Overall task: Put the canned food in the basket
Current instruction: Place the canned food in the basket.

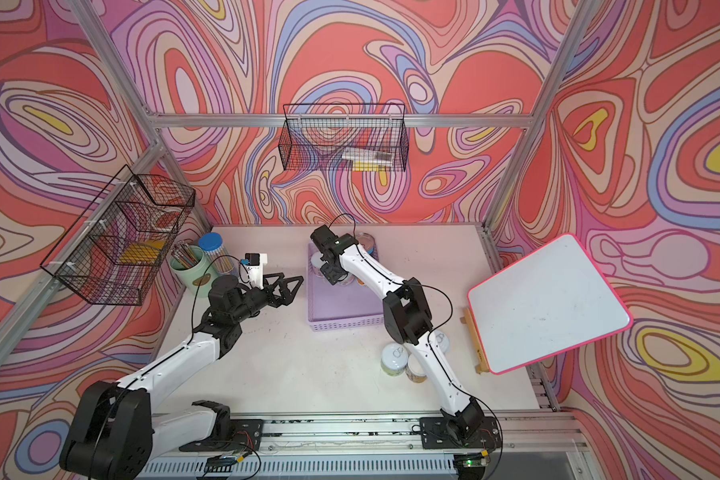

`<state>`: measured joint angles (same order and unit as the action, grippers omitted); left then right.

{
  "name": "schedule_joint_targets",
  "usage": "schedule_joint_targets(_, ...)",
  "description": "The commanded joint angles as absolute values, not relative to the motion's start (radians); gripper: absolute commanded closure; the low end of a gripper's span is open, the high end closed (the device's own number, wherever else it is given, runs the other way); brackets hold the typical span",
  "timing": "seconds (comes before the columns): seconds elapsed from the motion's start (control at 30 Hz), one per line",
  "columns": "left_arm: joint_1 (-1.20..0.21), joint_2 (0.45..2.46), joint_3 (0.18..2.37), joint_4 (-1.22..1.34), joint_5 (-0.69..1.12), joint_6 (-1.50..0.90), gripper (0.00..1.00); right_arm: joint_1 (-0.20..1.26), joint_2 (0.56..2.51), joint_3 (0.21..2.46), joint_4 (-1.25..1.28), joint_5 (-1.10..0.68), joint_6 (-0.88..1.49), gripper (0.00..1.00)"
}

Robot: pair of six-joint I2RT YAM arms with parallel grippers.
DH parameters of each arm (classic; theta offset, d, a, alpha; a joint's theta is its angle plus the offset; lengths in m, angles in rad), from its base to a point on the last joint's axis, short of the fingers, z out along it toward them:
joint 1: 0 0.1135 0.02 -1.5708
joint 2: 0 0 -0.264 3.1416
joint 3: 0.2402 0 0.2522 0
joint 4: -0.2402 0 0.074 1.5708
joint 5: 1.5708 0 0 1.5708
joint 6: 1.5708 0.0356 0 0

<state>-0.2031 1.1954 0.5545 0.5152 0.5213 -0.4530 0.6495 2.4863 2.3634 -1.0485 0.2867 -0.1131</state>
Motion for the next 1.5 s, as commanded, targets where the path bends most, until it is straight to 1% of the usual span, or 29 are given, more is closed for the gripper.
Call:
schedule_joint_targets(0.0,-0.199,1.173,0.560,0.505,0.533,-0.442,0.01,0.646,2.491,2.382,-0.969,0.347,-0.118,0.52)
schedule_joint_targets(0.1,-0.200,1.172,0.561,0.504,0.534,-0.441,0.01,0.646,2.492,2.363,-0.957,0.366,-0.122,0.50)
schedule_joint_targets(0.17,-0.199,1.172,0.560,0.505,0.535,-0.445,0.01,0.646,2.494,2.358,-0.958,0.384,-0.124,0.48)
schedule_joint_targets(0.3,-0.199,1.175,0.557,0.508,0.538,-0.447,0.01,0.646,2.496,2.350,-0.960,0.414,-0.125,0.35)
schedule_joint_targets(0.37,-0.199,1.178,0.557,0.508,0.539,-0.450,0.01,0.646,2.495,2.346,-0.959,0.418,-0.124,0.31)
schedule_joint_targets(0.67,-0.199,1.165,0.546,0.499,0.535,-0.449,0.01,0.646,2.497,2.343,-0.967,0.410,-0.116,0.18)
schedule_joint_targets(0.83,-0.199,1.152,0.535,0.491,0.534,-0.448,0.01,0.646,2.491,2.341,-0.969,0.406,-0.117,0.15)
schedule_joint_targets(1.1,-0.208,1.128,0.525,0.466,0.523,-0.440,0.01,0.652,2.424,2.298,-0.960,0.330,-0.106,0.16)
schedule_joint_targets(1.3,-0.256,1.082,0.525,0.411,0.478,-0.408,0.01,0.678,2.289,2.170,-0.900,0.247,-0.078,0.15)
schedule_joint_targets(1.43,-0.328,1.041,0.525,0.366,0.427,-0.377,0.01,0.680,2.167,2.025,-0.825,0.194,-0.028,0.15)
schedule_joint_targets(1.47,-0.347,1.031,0.489,0.357,0.414,-0.370,0.01,0.680,2.130,1.978,-0.801,0.181,-0.010,0.15)
